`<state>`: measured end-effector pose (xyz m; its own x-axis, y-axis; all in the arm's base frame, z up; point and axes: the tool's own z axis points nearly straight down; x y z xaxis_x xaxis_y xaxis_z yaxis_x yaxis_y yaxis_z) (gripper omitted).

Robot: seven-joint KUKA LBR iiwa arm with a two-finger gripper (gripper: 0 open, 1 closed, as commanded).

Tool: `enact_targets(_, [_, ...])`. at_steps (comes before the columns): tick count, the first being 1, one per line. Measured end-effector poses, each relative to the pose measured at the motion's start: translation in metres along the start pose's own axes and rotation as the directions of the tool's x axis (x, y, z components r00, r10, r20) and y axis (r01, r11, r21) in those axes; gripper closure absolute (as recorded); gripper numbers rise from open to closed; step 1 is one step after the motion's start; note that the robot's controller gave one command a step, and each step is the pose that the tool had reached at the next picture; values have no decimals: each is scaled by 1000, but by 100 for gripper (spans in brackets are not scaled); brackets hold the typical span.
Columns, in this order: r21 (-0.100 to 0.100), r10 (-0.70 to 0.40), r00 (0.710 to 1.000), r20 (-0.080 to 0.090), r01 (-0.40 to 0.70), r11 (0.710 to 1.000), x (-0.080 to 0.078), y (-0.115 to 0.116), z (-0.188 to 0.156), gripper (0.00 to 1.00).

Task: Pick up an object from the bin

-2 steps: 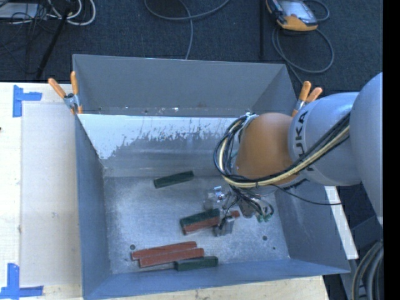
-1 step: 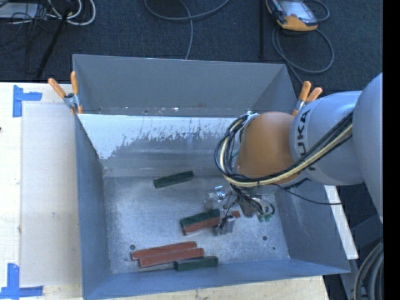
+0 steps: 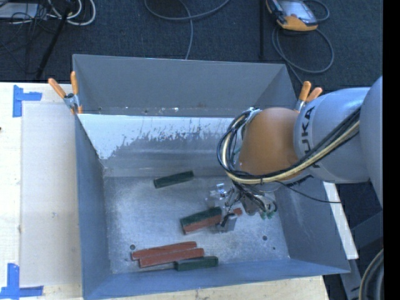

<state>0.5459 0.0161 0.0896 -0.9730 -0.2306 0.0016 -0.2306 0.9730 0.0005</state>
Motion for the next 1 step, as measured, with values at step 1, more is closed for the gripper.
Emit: enact_targets(1, [0, 0, 1000, 1, 0, 1000, 0, 0, -10, 100])
